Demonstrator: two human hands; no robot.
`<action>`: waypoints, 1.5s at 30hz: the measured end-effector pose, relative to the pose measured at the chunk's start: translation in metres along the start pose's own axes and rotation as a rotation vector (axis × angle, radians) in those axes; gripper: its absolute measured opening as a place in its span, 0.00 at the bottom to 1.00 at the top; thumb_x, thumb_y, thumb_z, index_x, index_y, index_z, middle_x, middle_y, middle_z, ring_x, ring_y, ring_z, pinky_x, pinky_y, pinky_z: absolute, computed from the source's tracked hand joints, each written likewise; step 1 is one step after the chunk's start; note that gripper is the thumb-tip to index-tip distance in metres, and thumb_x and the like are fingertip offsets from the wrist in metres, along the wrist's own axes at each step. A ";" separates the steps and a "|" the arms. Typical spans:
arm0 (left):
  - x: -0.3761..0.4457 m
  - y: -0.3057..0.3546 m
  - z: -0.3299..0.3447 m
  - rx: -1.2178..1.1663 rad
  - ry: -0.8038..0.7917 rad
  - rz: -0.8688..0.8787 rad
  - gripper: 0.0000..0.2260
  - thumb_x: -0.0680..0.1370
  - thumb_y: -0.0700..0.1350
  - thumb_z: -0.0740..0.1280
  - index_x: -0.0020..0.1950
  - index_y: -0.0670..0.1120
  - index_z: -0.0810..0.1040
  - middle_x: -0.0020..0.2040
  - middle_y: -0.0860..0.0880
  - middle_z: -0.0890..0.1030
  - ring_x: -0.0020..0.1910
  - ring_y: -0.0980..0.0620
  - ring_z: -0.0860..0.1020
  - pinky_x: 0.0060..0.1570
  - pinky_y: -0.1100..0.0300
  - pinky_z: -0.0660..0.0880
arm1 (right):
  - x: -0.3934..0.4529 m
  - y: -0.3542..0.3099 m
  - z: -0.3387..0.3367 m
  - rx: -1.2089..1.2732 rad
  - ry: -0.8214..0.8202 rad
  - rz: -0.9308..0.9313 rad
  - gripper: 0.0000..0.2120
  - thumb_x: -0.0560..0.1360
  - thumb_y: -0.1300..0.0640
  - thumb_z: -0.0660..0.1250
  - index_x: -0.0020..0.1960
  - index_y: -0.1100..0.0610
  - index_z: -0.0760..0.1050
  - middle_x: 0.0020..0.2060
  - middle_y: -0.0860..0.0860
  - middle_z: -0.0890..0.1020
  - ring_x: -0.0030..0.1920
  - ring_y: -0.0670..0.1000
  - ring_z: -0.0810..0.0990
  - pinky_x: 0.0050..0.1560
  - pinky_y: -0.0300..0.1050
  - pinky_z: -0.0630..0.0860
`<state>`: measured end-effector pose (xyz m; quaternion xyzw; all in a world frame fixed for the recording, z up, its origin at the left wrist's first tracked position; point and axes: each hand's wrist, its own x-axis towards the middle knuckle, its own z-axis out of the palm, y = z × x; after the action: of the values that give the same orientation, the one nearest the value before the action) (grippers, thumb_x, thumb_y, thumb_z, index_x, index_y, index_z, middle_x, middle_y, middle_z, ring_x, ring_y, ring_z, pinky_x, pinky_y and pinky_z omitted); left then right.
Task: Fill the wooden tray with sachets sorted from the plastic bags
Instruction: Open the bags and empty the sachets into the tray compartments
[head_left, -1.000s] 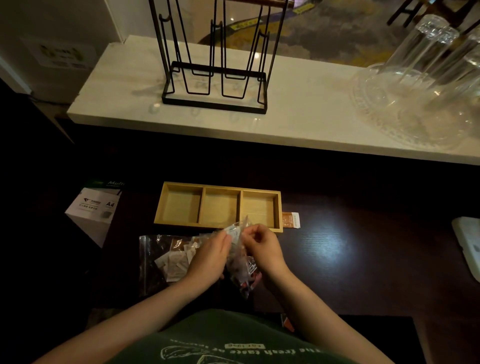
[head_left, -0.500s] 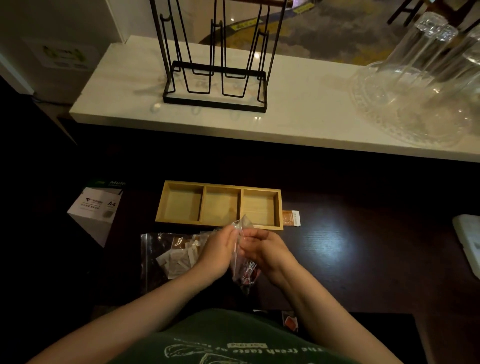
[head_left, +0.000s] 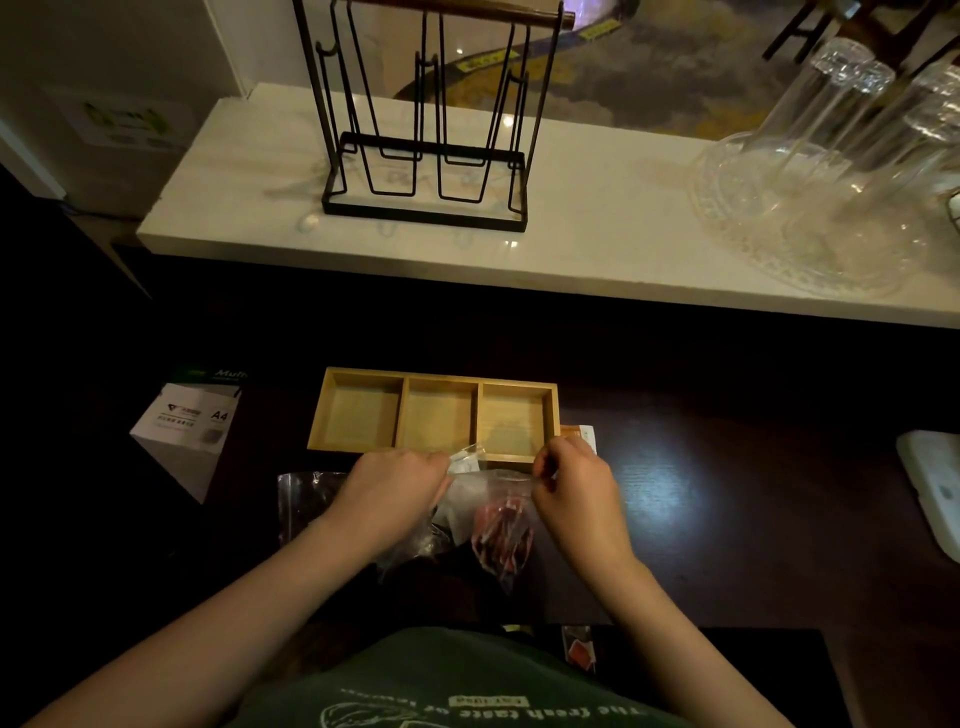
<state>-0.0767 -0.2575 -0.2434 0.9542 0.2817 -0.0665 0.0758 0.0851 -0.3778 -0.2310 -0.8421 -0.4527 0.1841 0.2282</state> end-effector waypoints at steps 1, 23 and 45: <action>0.001 0.003 -0.002 -0.062 -0.004 0.002 0.13 0.81 0.52 0.53 0.49 0.49 0.75 0.38 0.52 0.78 0.33 0.53 0.76 0.30 0.62 0.71 | -0.003 -0.004 -0.001 -0.082 0.033 -0.038 0.06 0.71 0.65 0.67 0.43 0.55 0.75 0.43 0.48 0.76 0.41 0.46 0.74 0.36 0.33 0.68; 0.010 -0.010 0.026 -1.437 -0.176 -0.622 0.13 0.80 0.53 0.56 0.49 0.45 0.73 0.47 0.46 0.78 0.42 0.48 0.77 0.45 0.48 0.74 | 0.017 -0.042 -0.029 0.110 -0.088 -0.421 0.07 0.73 0.49 0.68 0.49 0.51 0.76 0.39 0.44 0.82 0.38 0.47 0.81 0.39 0.46 0.77; 0.029 -0.055 -0.024 -0.728 0.408 -0.584 0.16 0.80 0.49 0.58 0.37 0.44 0.75 0.32 0.46 0.78 0.32 0.48 0.77 0.27 0.62 0.70 | 0.092 -0.014 -0.056 0.259 -0.140 -0.117 0.08 0.74 0.62 0.70 0.52 0.59 0.81 0.36 0.49 0.82 0.36 0.46 0.82 0.39 0.36 0.79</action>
<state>-0.0810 -0.1919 -0.2303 0.7408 0.5507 0.2051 0.3254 0.1523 -0.3049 -0.1868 -0.7628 -0.4884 0.2857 0.3130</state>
